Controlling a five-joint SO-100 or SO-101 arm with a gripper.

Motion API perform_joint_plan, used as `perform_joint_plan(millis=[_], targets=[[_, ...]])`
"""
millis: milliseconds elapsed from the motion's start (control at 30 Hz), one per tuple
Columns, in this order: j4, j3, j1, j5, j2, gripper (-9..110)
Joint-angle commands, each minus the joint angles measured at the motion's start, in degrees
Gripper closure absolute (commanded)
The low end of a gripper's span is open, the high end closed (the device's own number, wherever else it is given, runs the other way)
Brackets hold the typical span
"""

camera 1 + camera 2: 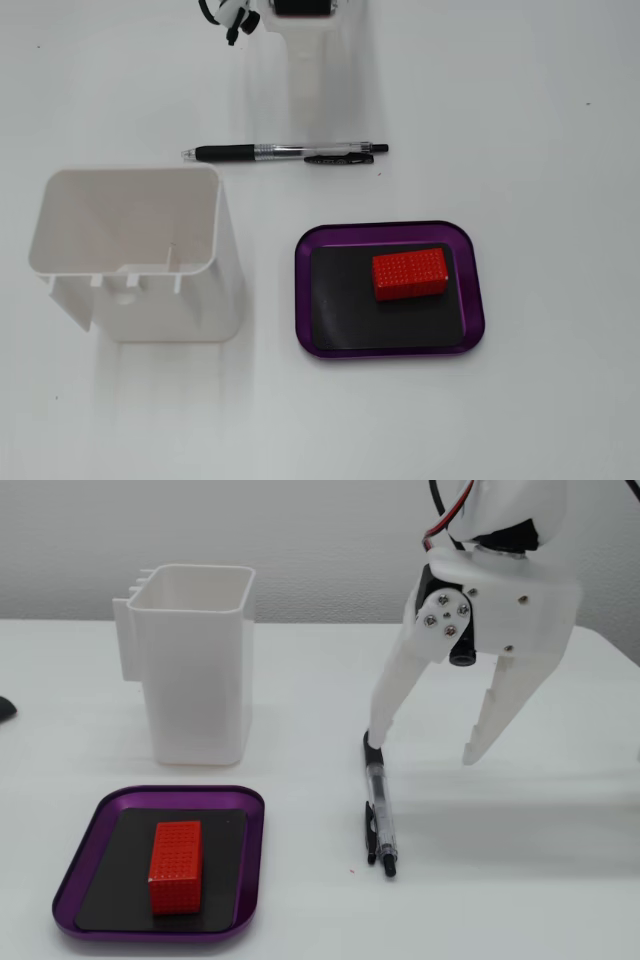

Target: Pick up the pen and put it in the pen holder.

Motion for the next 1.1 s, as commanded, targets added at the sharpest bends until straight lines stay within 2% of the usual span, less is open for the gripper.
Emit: perform_joint_plan(millis=[0, 500, 867, 1067], targets=[[-4.66, -1.58, 0.44, -0.53, -1.41, 76], [-12.48, -1.58, 0.7, -2.99, -16.61, 76], [-15.56, -1.49, 6.68, -4.22, -20.13, 76], [-15.47, -1.49, 6.15, -5.54, -20.21, 90]])
